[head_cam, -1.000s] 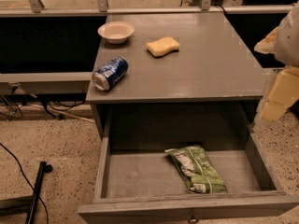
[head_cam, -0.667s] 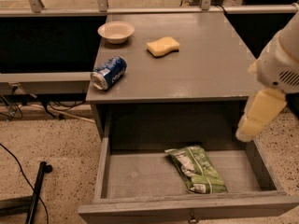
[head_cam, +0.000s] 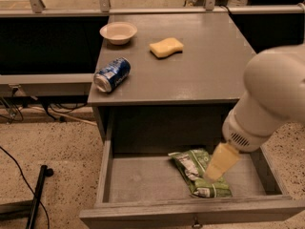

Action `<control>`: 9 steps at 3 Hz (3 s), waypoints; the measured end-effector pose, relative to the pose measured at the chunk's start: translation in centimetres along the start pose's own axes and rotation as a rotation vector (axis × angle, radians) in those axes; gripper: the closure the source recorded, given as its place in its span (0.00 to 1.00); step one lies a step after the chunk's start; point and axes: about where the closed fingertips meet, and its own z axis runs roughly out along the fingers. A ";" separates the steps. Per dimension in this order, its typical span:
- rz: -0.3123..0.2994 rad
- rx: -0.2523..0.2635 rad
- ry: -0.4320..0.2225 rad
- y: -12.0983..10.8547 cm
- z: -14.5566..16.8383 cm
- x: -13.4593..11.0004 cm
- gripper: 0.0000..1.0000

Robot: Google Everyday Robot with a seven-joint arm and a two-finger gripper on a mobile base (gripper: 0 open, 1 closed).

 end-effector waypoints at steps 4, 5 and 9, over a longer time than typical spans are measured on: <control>0.348 -0.119 -0.066 3.4 17.3 -4.8 0.00; 0.356 -0.088 -0.077 2.2 19.2 -5.3 0.00; 0.235 -0.079 -0.229 1.0 17.6 -7.4 0.96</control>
Offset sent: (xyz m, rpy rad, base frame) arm -0.0030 0.0761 -0.1797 0.2151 0.1920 -0.4160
